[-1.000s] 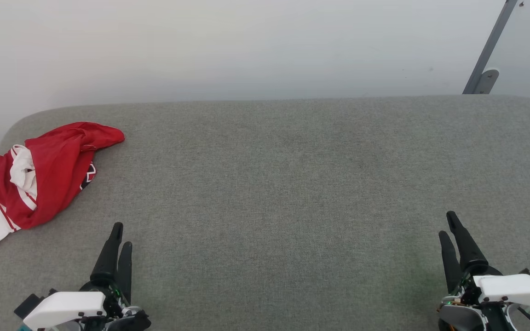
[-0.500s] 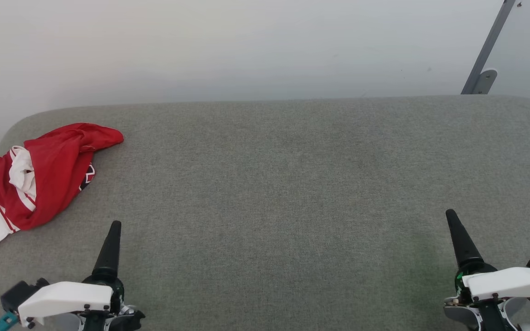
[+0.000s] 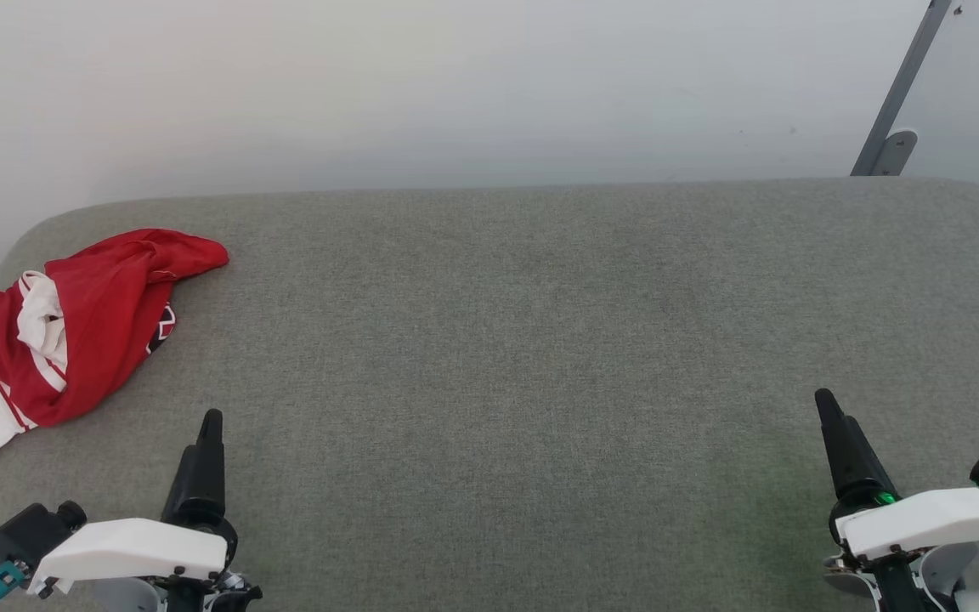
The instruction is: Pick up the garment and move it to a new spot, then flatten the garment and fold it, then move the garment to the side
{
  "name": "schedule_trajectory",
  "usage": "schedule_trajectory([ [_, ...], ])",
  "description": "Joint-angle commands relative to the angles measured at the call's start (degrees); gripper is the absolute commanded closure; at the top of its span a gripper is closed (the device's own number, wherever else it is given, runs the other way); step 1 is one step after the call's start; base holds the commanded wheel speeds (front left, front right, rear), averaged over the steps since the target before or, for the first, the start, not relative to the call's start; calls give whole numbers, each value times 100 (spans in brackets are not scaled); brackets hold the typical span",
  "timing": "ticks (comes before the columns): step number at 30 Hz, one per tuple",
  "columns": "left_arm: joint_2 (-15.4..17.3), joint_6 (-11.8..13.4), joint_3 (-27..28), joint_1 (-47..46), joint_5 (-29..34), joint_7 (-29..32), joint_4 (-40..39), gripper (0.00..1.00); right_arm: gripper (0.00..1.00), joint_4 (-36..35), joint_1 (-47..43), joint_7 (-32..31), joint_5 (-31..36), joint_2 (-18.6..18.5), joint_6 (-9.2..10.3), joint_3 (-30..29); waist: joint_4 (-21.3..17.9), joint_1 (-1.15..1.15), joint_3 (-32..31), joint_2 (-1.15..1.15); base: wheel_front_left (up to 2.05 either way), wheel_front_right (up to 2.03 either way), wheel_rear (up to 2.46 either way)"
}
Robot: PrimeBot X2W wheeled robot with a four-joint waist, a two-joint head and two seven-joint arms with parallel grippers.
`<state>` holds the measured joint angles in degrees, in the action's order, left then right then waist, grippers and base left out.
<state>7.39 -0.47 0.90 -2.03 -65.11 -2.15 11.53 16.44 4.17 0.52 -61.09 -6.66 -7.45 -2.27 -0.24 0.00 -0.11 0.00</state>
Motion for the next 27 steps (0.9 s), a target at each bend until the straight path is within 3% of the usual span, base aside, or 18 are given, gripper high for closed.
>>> schedule_trajectory([
  [1,55,-14,-10,-32,192,-71,-102,0,0,-105,150,69,186,-53,-3,3,-2,0,-1,0,0,0,0],
  [27,79,-219,-109,46,1624,-529,-39,0,0,-164,122,420,1709,-181,-3,191,-23,0,-17,0,0,0,0],
])
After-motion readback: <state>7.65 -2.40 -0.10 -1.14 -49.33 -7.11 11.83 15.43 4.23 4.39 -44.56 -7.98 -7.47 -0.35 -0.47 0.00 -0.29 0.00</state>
